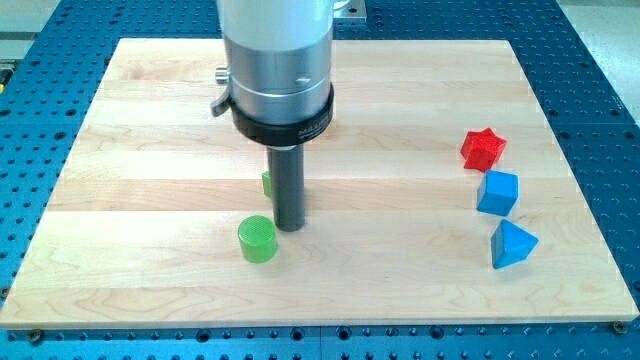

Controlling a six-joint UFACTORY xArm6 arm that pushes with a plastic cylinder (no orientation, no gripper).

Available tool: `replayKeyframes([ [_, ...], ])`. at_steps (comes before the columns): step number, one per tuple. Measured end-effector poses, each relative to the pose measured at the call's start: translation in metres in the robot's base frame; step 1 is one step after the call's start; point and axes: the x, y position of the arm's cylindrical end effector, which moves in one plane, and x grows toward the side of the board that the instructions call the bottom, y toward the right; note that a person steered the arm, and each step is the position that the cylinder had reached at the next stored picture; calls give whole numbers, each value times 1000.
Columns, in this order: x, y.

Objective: Move the green star above the red star

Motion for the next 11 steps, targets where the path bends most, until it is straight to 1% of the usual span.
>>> replayKeyframes([
  [2,-75,-4],
  [3,-76,-31],
  [5,-114,-30],
  [6,-120,10],
  [7,-120,83],
  [8,-120,85],
  [9,-130,110],
  [10,-160,111],
  [11,-168,117],
])
